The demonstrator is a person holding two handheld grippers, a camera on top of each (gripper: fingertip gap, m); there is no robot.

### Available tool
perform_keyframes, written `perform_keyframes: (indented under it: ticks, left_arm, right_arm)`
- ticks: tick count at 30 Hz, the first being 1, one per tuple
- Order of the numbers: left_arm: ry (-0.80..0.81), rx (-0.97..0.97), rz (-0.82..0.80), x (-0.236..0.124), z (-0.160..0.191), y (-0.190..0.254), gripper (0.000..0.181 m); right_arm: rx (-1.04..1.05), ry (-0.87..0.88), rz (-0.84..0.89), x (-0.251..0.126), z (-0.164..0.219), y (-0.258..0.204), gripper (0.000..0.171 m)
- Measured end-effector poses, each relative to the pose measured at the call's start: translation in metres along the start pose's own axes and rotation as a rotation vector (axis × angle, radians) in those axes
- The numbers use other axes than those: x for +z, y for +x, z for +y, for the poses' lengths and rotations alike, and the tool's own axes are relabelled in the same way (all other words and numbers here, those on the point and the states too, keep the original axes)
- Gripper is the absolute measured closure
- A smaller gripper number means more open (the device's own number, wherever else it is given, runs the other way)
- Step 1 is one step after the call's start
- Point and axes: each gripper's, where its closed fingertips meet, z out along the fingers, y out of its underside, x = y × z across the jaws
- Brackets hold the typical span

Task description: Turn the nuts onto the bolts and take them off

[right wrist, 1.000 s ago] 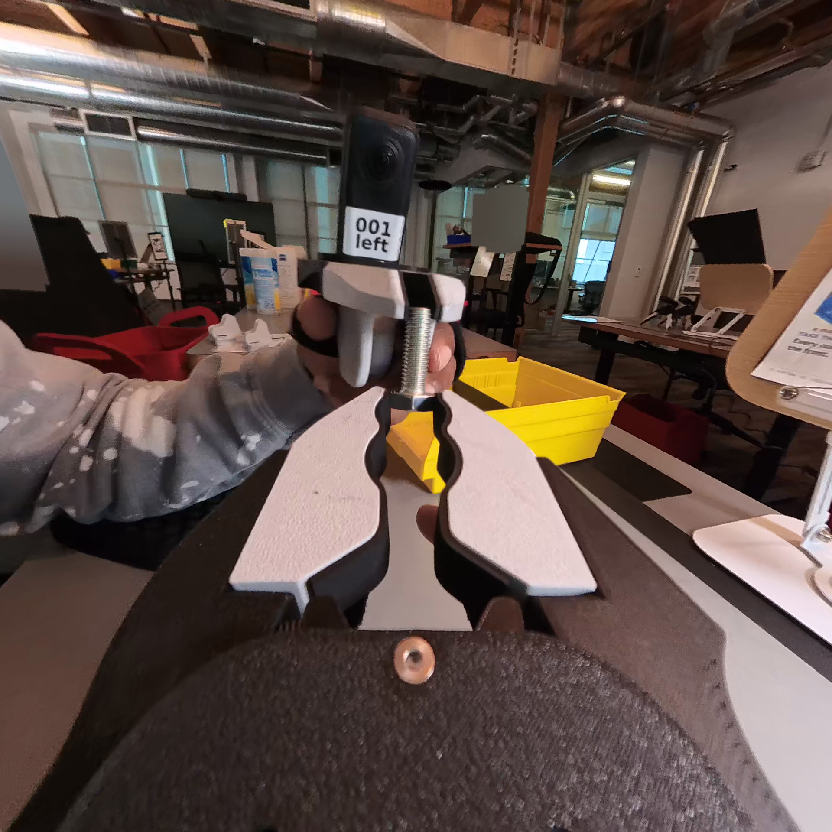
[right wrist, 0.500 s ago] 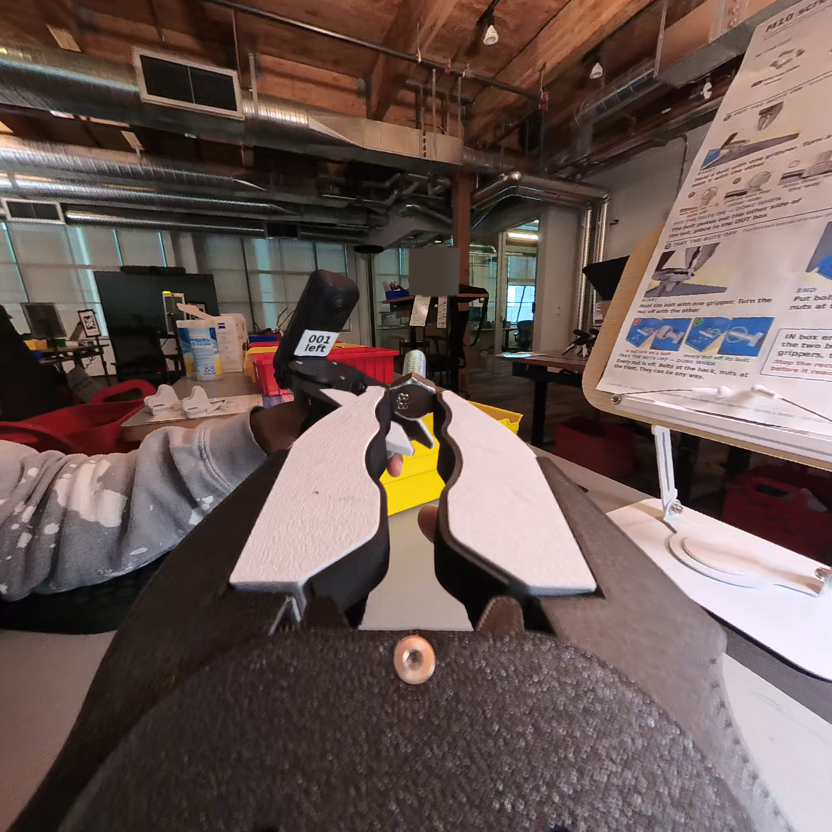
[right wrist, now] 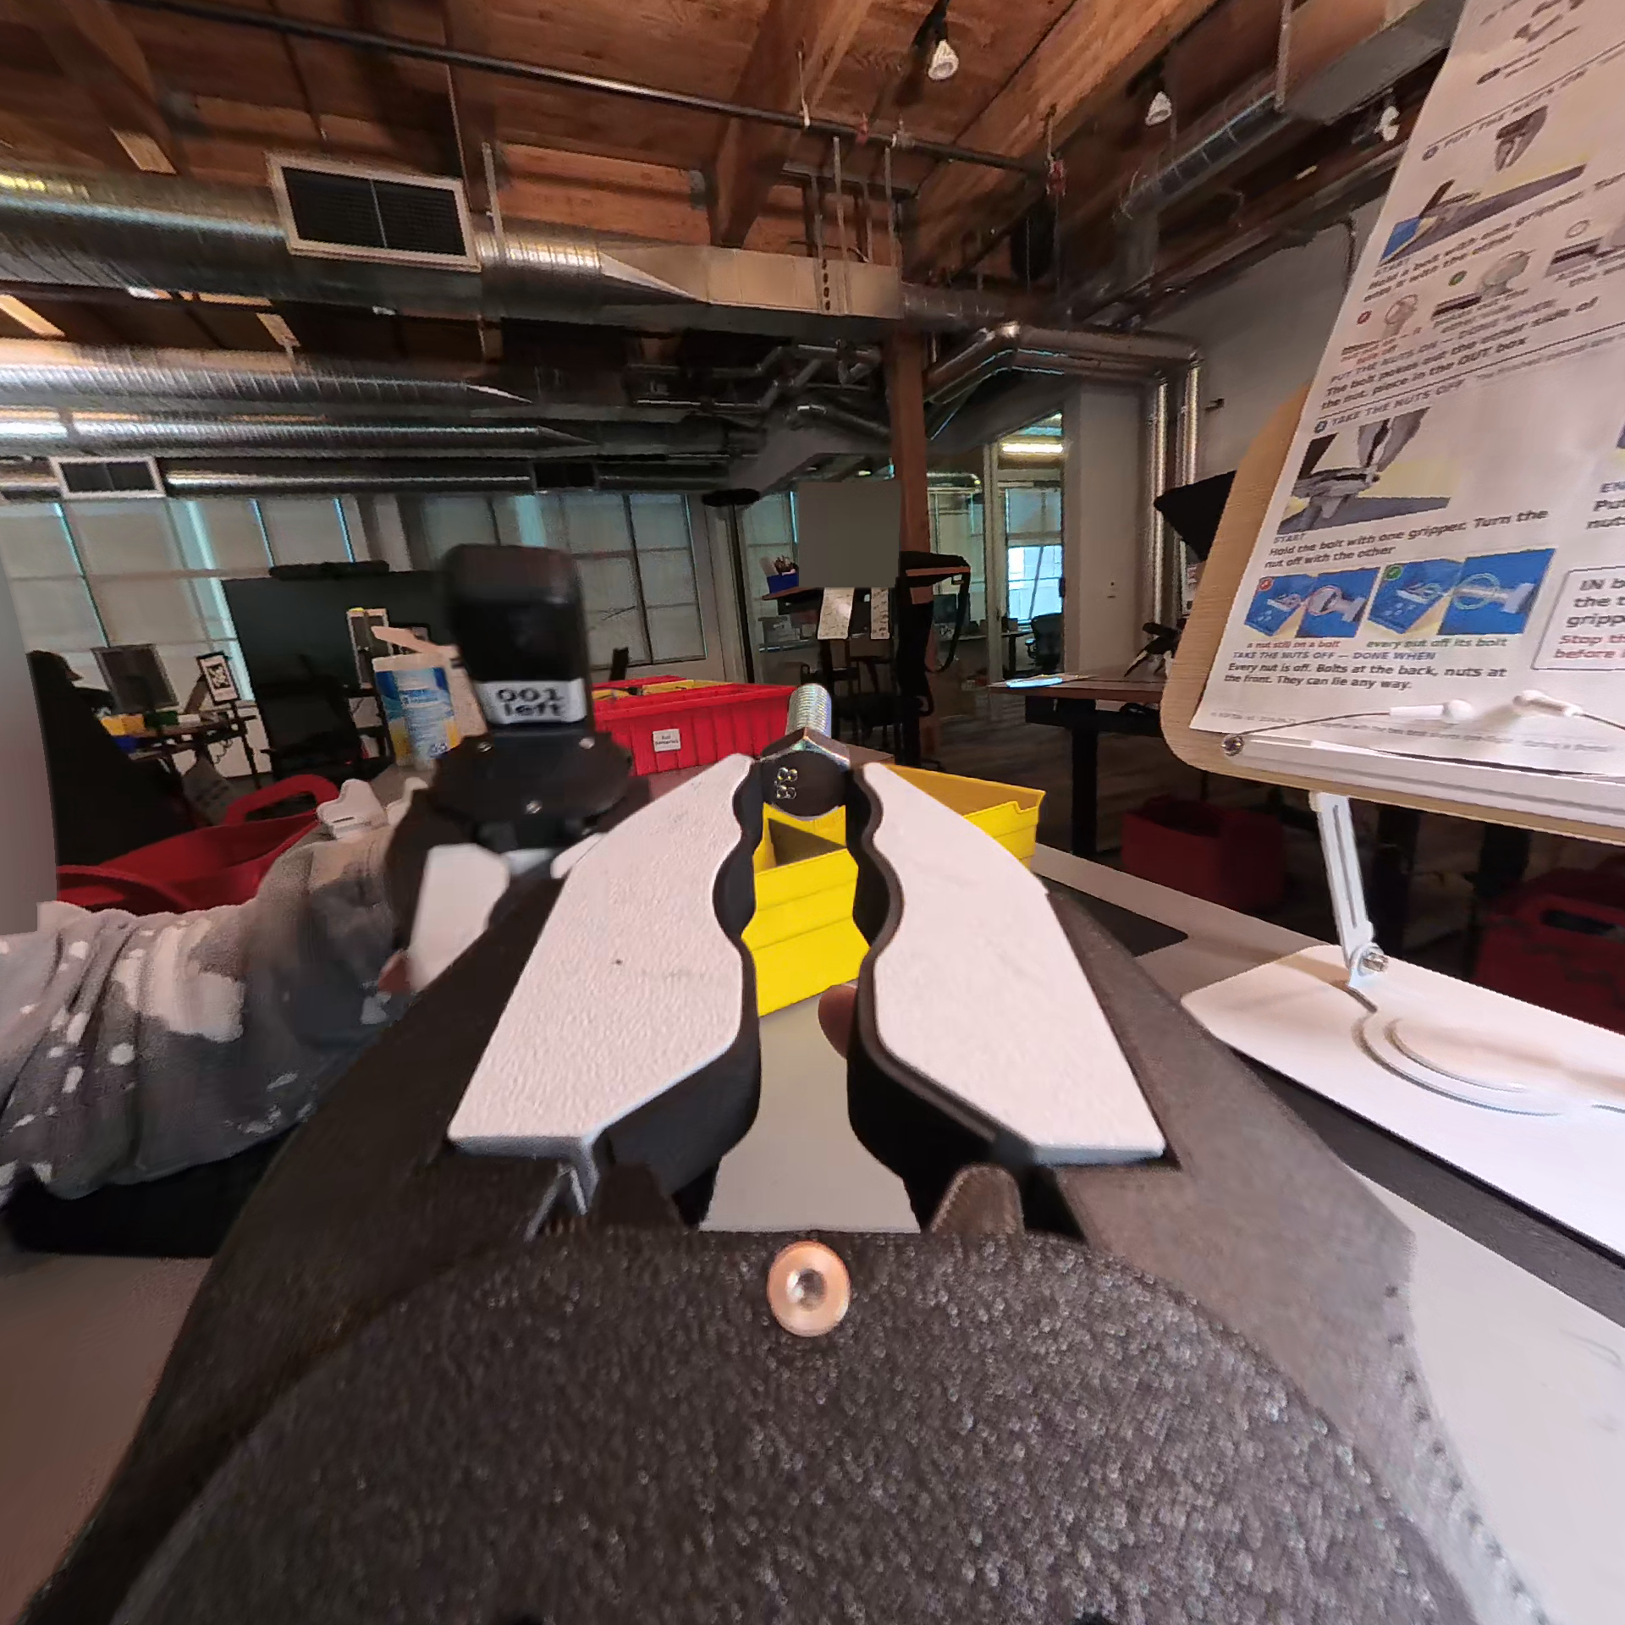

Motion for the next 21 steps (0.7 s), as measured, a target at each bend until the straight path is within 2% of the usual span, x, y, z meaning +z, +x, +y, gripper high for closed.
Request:
perform_keyframes:
  ticks: [3, 7, 21]
  left_arm:
    - [-0.029, 0.040, 0.131, 0.030, -0.003, 0.029, 0.161]
    - [-0.084, 0.067, 0.201, 0.057, 0.004, 0.044, 0.162]
    - [0.007, 0.013, 0.206, 0.059, 0.001, 0.031, 0.168]
  right_arm:
    - [0.005, 0.013, 0.019, -0.003, -0.003, 0.006, 0.153]
    - [0.004, 0.030, 0.038, -0.008, -0.009, 0.010, 0.153]
    - [0.023, 0.039, 0.056, -0.011, -0.008, 0.018, 0.153]
